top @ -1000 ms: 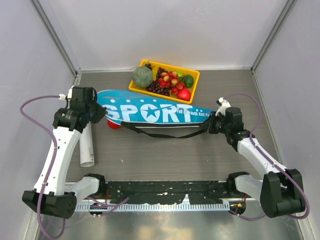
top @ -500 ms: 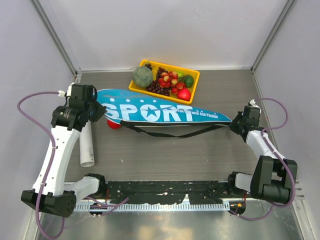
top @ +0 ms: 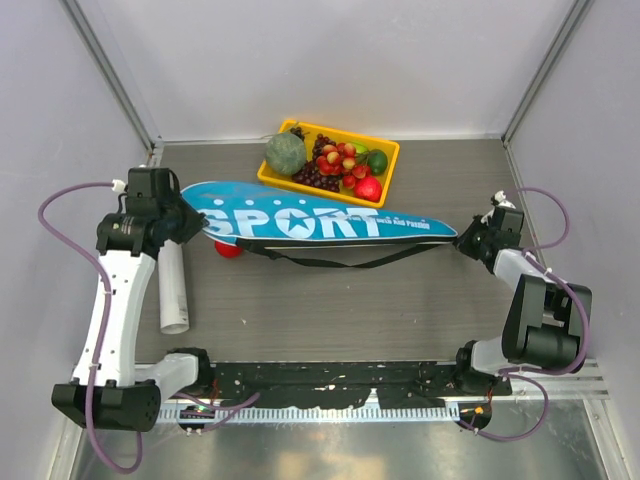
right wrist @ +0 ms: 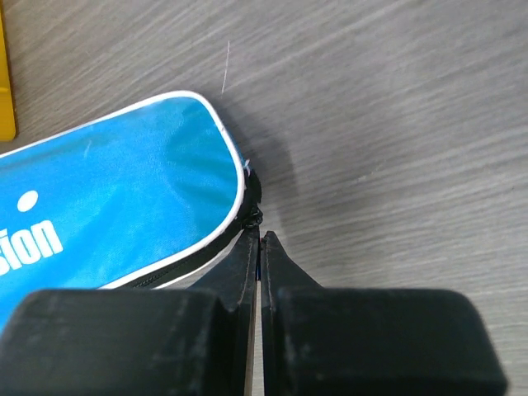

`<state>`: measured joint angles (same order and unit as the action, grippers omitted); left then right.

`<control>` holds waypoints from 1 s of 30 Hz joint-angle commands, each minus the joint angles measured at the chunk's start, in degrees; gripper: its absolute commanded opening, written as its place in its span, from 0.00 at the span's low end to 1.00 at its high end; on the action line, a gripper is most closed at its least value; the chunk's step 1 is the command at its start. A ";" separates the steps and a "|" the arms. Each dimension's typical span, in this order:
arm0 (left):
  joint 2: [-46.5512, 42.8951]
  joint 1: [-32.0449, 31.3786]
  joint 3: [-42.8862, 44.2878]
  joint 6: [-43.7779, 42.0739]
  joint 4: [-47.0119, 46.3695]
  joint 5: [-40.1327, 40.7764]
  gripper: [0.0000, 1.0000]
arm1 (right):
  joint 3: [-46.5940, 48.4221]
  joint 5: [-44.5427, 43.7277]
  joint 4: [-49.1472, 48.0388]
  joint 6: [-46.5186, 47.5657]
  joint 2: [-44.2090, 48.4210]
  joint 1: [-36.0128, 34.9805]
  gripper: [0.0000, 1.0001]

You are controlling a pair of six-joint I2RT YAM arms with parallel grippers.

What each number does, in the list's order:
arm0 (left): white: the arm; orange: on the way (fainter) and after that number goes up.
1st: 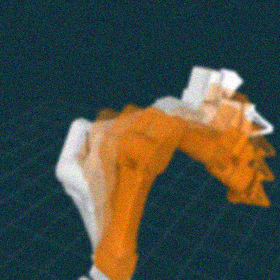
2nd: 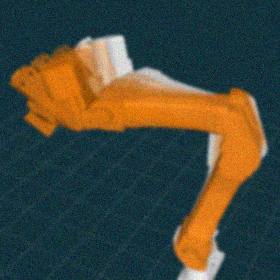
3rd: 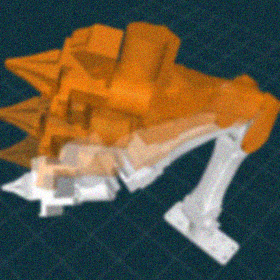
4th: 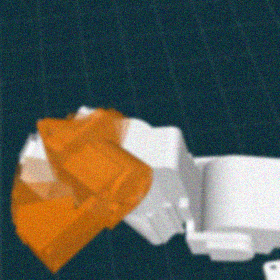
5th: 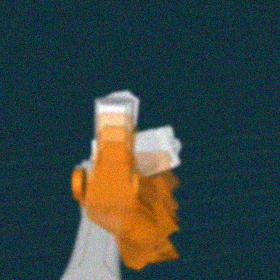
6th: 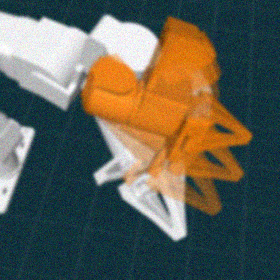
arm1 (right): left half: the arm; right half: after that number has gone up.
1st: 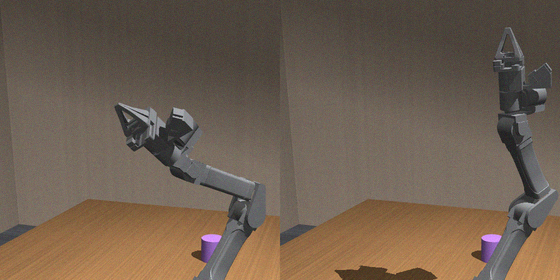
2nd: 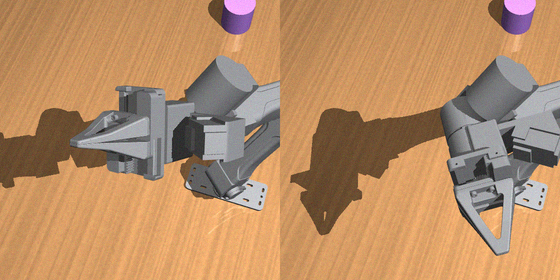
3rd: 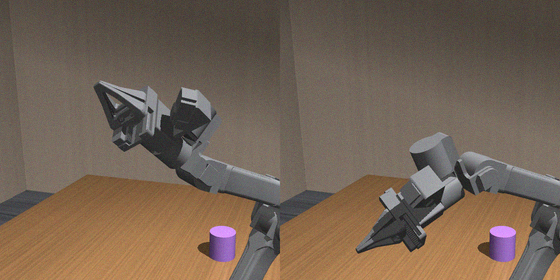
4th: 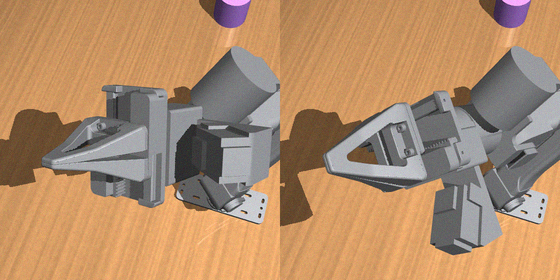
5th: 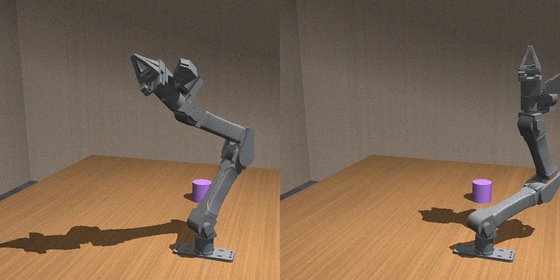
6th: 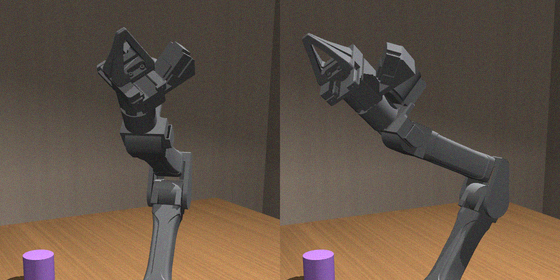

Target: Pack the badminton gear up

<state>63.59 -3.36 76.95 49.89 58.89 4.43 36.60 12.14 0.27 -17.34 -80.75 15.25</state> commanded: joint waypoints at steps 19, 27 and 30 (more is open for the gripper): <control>-16.48 -11.83 -32.63 5.73 -30.05 -11.12 0.00 | 22.37 -18.91 18.09 4.69 4.00 0.33 0.89; -19.21 -22.12 -44.33 13.39 -38.40 -5.66 0.27 | 23.08 -15.11 23.63 5.91 16.66 -18.19 0.95; -17.81 -23.19 -43.99 10.42 -39.55 -4.95 0.38 | 18.71 -14.08 24.34 5.66 21.24 -23.58 0.95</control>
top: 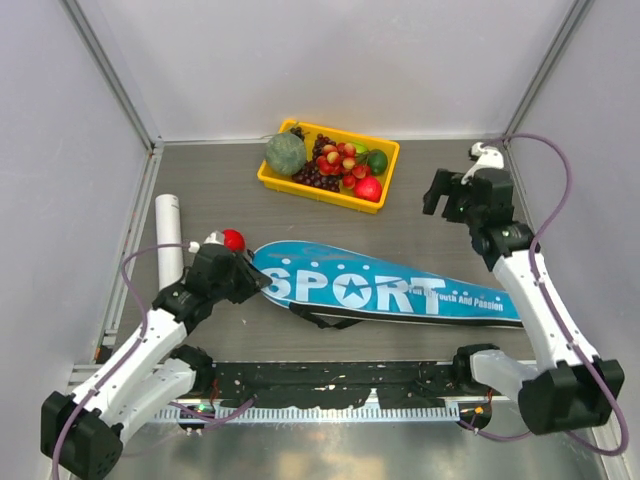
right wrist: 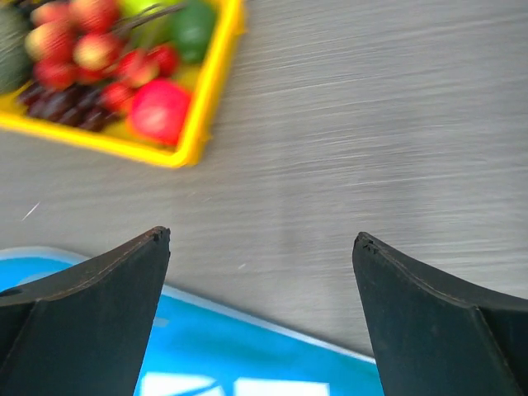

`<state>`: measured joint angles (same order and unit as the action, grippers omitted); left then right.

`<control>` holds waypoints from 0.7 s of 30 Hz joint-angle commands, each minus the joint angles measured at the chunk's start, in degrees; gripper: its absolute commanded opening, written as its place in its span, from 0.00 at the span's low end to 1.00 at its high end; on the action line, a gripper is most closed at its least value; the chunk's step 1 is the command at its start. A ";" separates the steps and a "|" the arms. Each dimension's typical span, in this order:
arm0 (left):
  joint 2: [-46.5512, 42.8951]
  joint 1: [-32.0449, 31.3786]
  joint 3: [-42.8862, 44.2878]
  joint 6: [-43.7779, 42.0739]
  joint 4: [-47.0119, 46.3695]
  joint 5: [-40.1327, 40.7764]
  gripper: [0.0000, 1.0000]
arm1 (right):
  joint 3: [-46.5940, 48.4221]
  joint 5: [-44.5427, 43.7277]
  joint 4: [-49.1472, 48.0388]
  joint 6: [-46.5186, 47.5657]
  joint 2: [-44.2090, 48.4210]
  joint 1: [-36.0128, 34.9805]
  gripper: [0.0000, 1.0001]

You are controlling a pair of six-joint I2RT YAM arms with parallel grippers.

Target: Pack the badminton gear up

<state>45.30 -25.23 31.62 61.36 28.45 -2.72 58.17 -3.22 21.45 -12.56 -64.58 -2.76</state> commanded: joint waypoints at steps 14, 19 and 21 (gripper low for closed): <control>10.07 -1.40 20.66 -29.25 -1.74 14.93 0.93 | -11.16 8.84 6.66 -1.86 18.52 -13.85 0.95; 8.15 -1.40 27.70 -41.65 0.91 8.98 0.98 | -5.55 10.42 13.51 -3.35 18.70 -13.76 0.96; 5.78 -1.40 28.68 -43.60 0.47 5.55 1.00 | -3.87 11.92 14.84 -3.96 18.87 -13.76 0.95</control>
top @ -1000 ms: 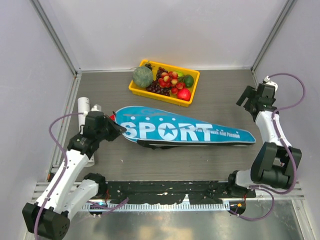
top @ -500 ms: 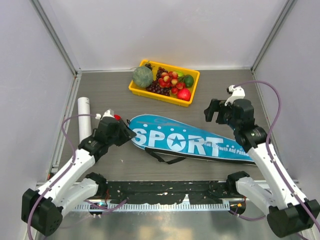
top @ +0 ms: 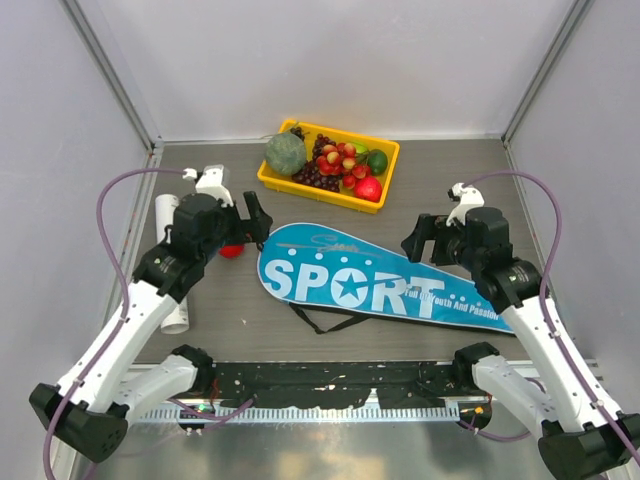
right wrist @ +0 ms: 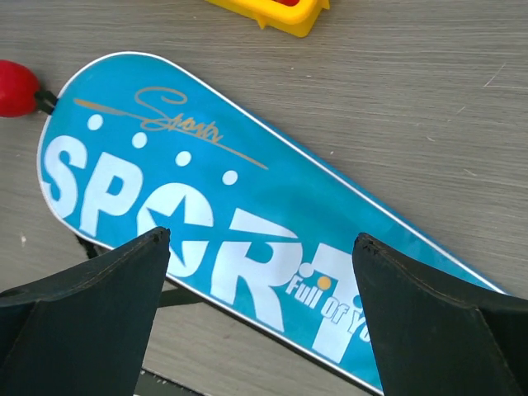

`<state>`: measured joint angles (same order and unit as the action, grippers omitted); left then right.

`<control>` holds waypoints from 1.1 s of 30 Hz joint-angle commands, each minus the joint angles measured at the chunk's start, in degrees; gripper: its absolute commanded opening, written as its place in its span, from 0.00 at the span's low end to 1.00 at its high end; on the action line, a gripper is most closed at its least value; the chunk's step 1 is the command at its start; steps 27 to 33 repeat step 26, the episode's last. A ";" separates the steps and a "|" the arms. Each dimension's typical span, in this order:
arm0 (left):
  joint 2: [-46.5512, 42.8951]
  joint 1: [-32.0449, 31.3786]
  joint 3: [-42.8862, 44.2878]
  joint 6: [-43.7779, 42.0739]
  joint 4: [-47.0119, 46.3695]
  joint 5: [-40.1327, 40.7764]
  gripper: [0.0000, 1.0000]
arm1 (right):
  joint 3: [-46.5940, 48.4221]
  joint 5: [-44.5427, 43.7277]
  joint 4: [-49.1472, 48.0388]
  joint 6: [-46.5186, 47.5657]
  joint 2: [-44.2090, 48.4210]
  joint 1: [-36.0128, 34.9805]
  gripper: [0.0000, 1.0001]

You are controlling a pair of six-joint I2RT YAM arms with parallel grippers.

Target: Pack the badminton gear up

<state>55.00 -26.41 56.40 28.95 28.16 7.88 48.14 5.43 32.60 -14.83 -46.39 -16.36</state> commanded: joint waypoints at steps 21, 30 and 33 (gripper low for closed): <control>-33.73 -0.22 -7.53 -10.05 -8.30 -8.50 0.99 | 10.22 1.78 3.35 -3.45 18.79 -0.25 0.96; -34.44 -0.22 -6.57 -11.28 -7.07 -8.41 0.99 | 11.27 1.07 3.17 -3.19 18.71 -0.25 0.96; -34.44 -0.22 -6.57 -11.28 -7.07 -8.41 0.99 | 11.27 1.07 3.17 -3.19 18.71 -0.25 0.96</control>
